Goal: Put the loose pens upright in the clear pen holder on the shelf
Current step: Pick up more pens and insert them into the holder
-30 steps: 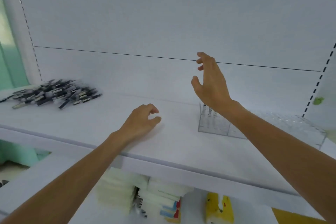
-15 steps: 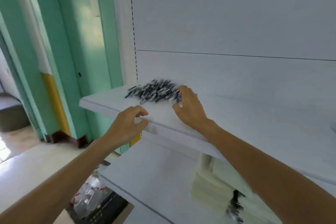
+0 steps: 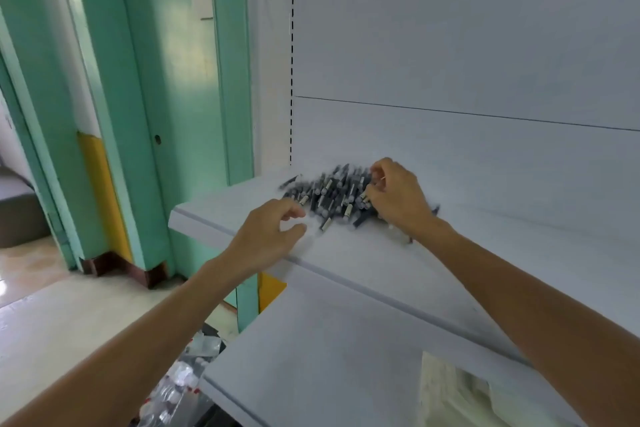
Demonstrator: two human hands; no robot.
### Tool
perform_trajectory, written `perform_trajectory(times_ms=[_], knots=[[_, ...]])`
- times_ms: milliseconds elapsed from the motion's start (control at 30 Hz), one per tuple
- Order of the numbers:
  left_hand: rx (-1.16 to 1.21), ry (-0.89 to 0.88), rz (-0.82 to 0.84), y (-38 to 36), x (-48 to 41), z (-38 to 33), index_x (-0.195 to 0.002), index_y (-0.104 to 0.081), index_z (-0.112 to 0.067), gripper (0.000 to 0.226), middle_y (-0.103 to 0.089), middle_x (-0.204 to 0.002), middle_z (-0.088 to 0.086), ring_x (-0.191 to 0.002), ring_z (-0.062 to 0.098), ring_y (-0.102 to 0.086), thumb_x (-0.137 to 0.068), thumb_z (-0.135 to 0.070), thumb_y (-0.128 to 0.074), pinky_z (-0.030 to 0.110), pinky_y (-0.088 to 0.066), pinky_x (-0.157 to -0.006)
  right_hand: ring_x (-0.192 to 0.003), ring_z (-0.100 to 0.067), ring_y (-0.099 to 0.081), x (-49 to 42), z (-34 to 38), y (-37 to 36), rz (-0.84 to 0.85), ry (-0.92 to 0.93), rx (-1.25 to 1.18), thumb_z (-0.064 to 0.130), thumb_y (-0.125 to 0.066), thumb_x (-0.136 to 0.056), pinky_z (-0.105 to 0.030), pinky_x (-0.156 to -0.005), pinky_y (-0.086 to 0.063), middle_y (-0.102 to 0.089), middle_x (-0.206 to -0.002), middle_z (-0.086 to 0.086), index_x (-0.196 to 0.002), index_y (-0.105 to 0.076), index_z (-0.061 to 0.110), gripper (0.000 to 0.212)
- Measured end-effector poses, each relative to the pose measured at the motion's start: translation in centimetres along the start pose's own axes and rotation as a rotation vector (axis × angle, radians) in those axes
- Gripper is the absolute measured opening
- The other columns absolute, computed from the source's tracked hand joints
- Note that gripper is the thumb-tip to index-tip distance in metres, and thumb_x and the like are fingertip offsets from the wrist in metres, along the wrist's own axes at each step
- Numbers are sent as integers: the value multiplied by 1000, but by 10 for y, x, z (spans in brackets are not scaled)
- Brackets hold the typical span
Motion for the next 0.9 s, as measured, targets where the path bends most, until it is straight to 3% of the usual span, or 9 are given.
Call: perform_trajectory(times_ms=[233, 400, 567, 700, 800, 900], knots=[[-82, -20, 46, 16, -56, 52, -100, -60, -20, 10, -59, -111, -1, -105, 12, -53, -90, -23, -57, 20, -34, -81, -83, -15, -54, -52, 7, -22, -31, -51, -78, 8, -50, -91, -27, -75, -46, -56, -91, 1, -119, -50, 5, 28], [-71, 7, 74, 19, -103, 90, -108, -59, -17, 23, -59, -115, -2, -100, 9, -50, -89, -30, -59, 20, -34, -81, -84, -13, -54, -76, 28, -53, 17, 21, 0, 4, -51, -90, -24, -78, -45, -60, -98, -3, -111, -58, 5, 22], [-98, -62, 176, 1, -151, 97, -117, -55, -16, 38, -55, -124, 2, -112, 16, -50, -84, -32, -65, 22, -33, -81, -85, -11, -54, -94, 44, -94, 93, -18, 54, 2, -52, -88, -17, -76, -41, -65, -102, -6, -100, -66, 5, 18], [-130, -101, 353, -18, -170, 100, -124, -51, -14, 53, -55, -124, 3, -110, 18, -53, -81, -40, -67, 28, -42, -86, -88, -14, -58, -101, 48, -120, 165, -82, 97, 6, -54, -89, -21, -79, -48, -65, -104, -7, -103, -65, 8, 18], [-92, -117, 357, -18, -173, 110, -113, -57, -12, 49, -61, -111, 3, -98, 19, -57, -79, -44, -68, 31, -46, -84, -88, -18, -59, -103, 49, -132, 213, -135, 149, 15, -55, -92, -27, -79, -50, -63, -105, -8, -103, -63, 9, 15], [-88, -117, 364, -9, -174, 122, -118, -54, -12, 57, -57, -112, 2, -93, 14, -51, -75, -47, -71, 24, -40, -77, -92, -22, -61, -104, 49, -147, 291, -200, 288, 24, -59, -90, -32, -79, -52, -63, -106, -9, -103, -64, 8, 20]])
Point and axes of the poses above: each hand's wrist, its own x-axis away from the middle knuckle, its own y-axis out of the back of the hand, z = x × y, the point moved 7 cm from there along -x, towards the middle knuckle
